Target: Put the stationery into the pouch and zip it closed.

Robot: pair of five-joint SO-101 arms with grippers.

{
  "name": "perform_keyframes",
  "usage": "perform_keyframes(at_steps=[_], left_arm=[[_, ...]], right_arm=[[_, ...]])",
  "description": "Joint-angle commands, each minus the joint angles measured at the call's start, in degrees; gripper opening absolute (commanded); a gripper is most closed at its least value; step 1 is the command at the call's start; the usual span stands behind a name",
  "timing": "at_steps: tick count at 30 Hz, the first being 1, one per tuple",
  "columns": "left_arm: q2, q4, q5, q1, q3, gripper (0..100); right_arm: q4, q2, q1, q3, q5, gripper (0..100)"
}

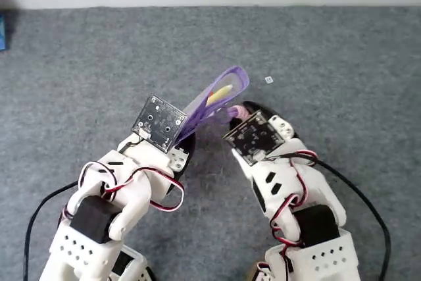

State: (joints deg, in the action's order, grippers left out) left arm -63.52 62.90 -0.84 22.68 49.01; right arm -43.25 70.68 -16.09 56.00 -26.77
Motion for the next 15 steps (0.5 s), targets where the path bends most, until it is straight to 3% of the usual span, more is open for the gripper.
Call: perform_keyframes(at_steps=[1, 8, 15], left_arm=[[-0.1, 1.0, 0.4, -0.7, -2.5, 1], [-0.1, 1.0, 0.4, -0.7, -2.5, 1], [-0.1, 3.4, 0.4, -0.4, -5.6, 1]], right_arm=[[1.3, -0.7, 6.8, -2.8, -0.5, 0.7], [1.8, -1.2, 8.3, -6.7, -0.4, 0.7], [14.8, -5.8, 13.0, -3.3, -1.8, 0.7]])
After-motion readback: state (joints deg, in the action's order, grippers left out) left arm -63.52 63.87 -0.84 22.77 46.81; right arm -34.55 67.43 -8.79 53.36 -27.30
